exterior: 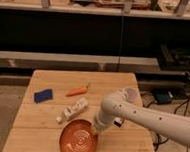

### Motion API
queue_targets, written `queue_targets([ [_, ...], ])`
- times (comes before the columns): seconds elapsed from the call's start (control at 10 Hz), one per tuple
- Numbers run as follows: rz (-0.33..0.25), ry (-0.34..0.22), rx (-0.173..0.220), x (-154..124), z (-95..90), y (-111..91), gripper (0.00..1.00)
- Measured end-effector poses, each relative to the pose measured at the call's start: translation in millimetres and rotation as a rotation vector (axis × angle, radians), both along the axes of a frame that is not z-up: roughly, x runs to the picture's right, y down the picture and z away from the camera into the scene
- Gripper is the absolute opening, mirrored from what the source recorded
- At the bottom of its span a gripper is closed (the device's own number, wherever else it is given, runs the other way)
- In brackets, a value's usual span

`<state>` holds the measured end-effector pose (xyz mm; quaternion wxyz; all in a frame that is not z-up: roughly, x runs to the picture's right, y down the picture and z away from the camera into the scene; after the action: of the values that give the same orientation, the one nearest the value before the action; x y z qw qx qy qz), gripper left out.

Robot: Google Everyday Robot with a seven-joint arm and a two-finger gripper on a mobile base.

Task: Drag the ceramic bowl in a circle

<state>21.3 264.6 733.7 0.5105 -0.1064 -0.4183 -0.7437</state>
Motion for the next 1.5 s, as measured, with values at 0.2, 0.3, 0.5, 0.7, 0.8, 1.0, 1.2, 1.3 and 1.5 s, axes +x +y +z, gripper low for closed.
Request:
queue_targets([
  [0.2,-0.055,-0.039,-0.023,-23.0,-8.2,-1.1,0.0],
  [0.3,-0.074,-0.043,-0.033,-34.5,-7.8,-3.2,0.0],
  [0.5,-0.064,-0.015,-0.059,-46.6,3.7,-13.3,0.0],
  [0.7,-0.011,0.024,-0.077,-53.9,22.8,-36.7,0.0],
  [0.8,0.024,0.046,-0.081,-54.6,32.4,-49.4,0.0],
  [1.0,0.127,0.095,-0.095,-41.4,47.5,-74.8,0.0],
  [1.2,0.219,0.135,-0.083,-10.4,51.0,-90.1,0.0],
  [1.3,0.249,0.155,-0.074,6.3,50.6,-91.4,0.0],
  [1.5,0.313,0.199,-0.062,60.3,46.4,-88.5,0.0],
])
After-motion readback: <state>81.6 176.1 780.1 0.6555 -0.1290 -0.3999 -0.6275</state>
